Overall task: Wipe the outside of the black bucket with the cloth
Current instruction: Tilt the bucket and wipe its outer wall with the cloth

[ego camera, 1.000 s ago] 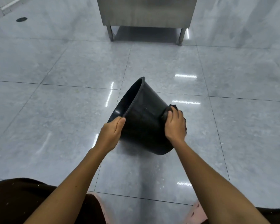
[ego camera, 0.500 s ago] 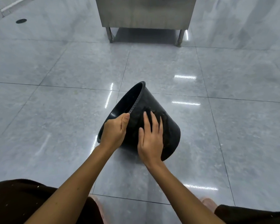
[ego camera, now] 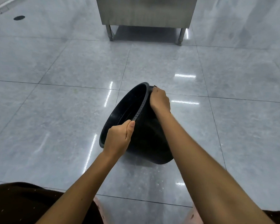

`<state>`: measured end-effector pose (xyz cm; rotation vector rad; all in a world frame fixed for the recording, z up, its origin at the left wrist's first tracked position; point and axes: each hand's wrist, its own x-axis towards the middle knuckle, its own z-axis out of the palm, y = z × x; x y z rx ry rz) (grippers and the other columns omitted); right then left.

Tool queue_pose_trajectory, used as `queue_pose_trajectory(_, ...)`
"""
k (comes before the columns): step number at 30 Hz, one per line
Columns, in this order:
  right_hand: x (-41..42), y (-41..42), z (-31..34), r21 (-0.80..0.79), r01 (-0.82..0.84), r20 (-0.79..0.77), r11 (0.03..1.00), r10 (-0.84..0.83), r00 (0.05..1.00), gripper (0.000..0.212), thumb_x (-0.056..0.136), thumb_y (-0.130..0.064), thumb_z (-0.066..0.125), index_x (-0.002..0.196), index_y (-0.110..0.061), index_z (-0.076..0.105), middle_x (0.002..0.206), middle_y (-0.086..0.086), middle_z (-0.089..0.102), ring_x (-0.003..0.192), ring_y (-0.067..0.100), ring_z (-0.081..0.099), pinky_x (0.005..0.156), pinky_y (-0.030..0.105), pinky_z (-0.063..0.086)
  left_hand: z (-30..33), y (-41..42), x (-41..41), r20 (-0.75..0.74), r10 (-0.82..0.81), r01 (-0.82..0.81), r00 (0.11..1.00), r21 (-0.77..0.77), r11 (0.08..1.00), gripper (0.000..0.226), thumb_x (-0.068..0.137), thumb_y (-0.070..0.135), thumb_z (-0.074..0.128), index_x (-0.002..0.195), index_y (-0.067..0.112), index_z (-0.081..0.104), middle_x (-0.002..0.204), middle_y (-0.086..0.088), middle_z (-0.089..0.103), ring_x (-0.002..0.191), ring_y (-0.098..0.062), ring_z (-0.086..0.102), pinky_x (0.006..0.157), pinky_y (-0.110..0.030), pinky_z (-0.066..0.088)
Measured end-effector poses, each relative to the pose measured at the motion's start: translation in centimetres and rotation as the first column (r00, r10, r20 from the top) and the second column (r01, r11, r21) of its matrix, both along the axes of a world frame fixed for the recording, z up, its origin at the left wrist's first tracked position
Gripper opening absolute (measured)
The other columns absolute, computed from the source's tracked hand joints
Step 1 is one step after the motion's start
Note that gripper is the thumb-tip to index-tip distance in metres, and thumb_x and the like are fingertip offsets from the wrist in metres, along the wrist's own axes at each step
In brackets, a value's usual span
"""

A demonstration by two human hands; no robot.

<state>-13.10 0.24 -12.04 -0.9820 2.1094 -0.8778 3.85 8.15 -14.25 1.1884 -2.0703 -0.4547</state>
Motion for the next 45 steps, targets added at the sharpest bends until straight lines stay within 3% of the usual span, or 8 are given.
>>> queue_pose_trajectory(8,7.3,11.9,-6.0,-0.365,-0.274,-0.523,0.89,0.048,0.851,0.051,0.102,-0.038,0.028,0.15,-0.024,0.026,0.156,0.005,0.027,0.143,0.035,0.023,0.119,0.038,0.017,0.5,-1.1,-0.9,-0.061,0.095,-0.088,0.994,0.104,0.991,0.039,0.097,0.03,0.033,0.062,0.017,0.045,0.045,0.011,0.041,0.041,-0.006,0.047,0.045,-0.011,0.035)
queue_pose_trajectory(18,-4.3,7.6,-6.6,0.079,0.3,0.099,0.951,-0.307,0.947,0.048,0.088,-0.048,0.019,0.113,-0.033,0.057,0.136,0.004,0.056,0.119,0.031,0.052,0.105,0.055,0.038,0.4,0.4,-1.2,-0.03,-0.017,0.019,0.999,0.072,0.997,0.055,0.094,0.044,0.03,0.068,0.004,0.059,0.047,-0.007,0.054,0.045,-0.016,0.055,0.043,-0.01,0.029)
queue_pose_trajectory(26,3.0,16.6,-12.6,-0.355,0.076,-0.27,0.932,-0.181,0.946,0.053,0.1,-0.043,0.019,0.151,-0.029,0.022,0.159,0.001,0.024,0.147,0.021,0.013,0.118,0.036,0.011,1.4,0.2,-2.3,-0.002,0.083,-0.082,0.997,0.116,0.99,0.05,0.09,0.04,0.031,0.066,0.005,0.058,0.042,0.012,0.033,0.035,-0.005,0.035,0.034,-0.016,0.034)
queue_pose_trajectory(30,1.1,16.0,-14.0,-0.339,0.408,-0.035,0.847,-0.445,0.895,0.052,0.1,-0.038,0.021,0.147,-0.024,0.035,0.157,0.006,0.03,0.144,0.026,0.023,0.117,0.042,0.021,1.7,1.3,-3.0,-0.006,-0.043,0.043,0.999,0.057,0.997,0.035,0.092,0.036,0.034,0.061,0.02,0.04,0.041,0.017,0.025,0.033,0.0,0.028,0.045,-0.009,0.038)
queue_pose_trajectory(33,-3.2,13.6,-14.7,0.066,0.707,0.278,0.704,-0.694,0.665,0.051,0.097,-0.041,0.024,0.141,-0.026,0.045,0.149,0.008,0.042,0.131,0.036,0.043,0.11,0.053,0.034,1.3,1.5,-2.8,-0.017,-0.067,0.068,0.998,0.073,0.995,0.033,0.092,0.036,0.036,0.063,0.022,0.04,0.043,0.019,0.026,0.033,0.0,0.029,0.043,-0.009,0.037)
queue_pose_trajectory(35,-5.4,12.4,-14.3,0.353,0.657,0.451,0.665,-0.737,0.503,0.059,0.093,-0.05,0.024,0.14,-0.02,0.045,0.141,0.012,0.049,0.122,0.04,0.048,0.105,0.058,0.039,0.9,1.4,-2.4,0.011,-0.095,0.094,0.995,0.099,0.991,0.031,0.09,0.038,0.044,0.065,0.018,0.046,0.045,0.019,0.032,0.035,0.0,0.034,0.039,-0.01,0.034)
queue_pose_trajectory(42,-4.6,13.7,-11.3,0.439,0.334,0.612,0.834,-0.55,0.568,0.117,0.062,-0.09,0.045,0.15,-0.017,0.025,0.15,0.016,0.039,0.132,0.042,0.041,0.106,0.057,0.037,0.0,1.2,-1.8,0.233,-0.163,0.197,0.959,-0.128,0.972,0.035,0.081,0.044,0.057,0.071,0.011,0.055,0.052,0.013,0.027,0.039,-0.003,0.023,0.039,-0.007,0.02)
queue_pose_trajectory(45,-4.7,14.1,-11.0,0.355,0.259,0.726,0.898,-0.439,0.529,0.079,0.077,-0.06,0.067,0.132,-0.005,0.052,0.113,0.015,0.067,0.1,0.031,0.064,0.083,0.043,0.054,-0.5,0.7,-1.6,0.281,-0.142,0.202,0.949,-0.198,0.959,0.035,0.082,0.045,0.054,0.067,0.013,0.049,0.049,0.01,0.027,0.04,-0.004,0.023,0.036,-0.014,0.023)
